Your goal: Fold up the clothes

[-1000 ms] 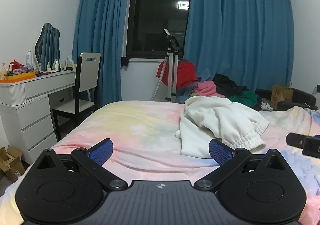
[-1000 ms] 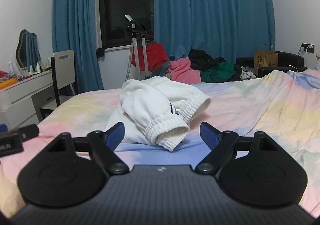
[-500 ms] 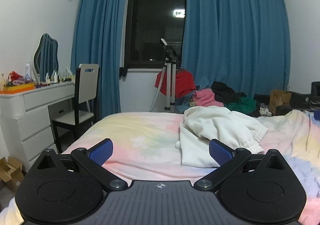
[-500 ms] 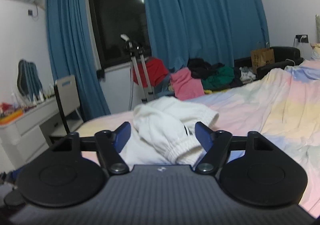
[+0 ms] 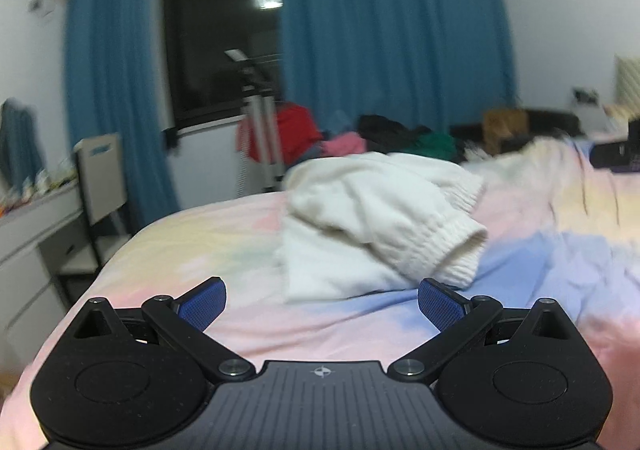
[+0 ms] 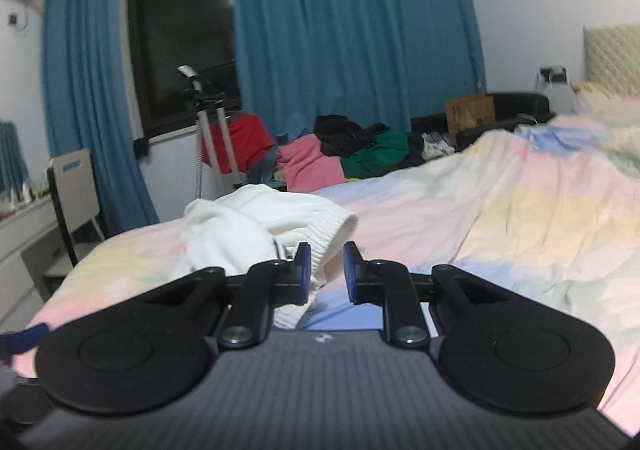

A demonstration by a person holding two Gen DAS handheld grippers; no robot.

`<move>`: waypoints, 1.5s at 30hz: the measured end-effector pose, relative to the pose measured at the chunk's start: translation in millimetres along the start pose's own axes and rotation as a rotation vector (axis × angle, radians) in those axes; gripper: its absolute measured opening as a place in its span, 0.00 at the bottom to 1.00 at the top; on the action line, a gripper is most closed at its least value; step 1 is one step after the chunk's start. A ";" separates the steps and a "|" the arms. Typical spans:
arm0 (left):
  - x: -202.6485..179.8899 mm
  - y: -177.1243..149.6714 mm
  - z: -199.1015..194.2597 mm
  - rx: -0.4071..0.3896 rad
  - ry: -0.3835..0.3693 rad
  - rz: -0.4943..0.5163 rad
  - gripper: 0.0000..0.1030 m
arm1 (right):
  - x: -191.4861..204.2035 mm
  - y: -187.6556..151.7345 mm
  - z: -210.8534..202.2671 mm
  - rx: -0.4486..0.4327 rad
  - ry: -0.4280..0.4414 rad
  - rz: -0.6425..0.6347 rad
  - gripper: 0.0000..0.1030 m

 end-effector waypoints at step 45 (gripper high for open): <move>239.3 5.6 56.0 -0.053 0.302 -0.482 0.14 | 53.7 -47.0 40.1 0.177 0.304 -0.085 0.21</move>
Point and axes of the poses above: each gripper's, at about its wrist camera, not at the fingertips, and z roughly the way its jaws point, x to its left, y to its top, the point moved 7 cm from there along z, roughly the way its jaws point, and after that the axes turned 9 degrees about -x, right-handed, at the moved point
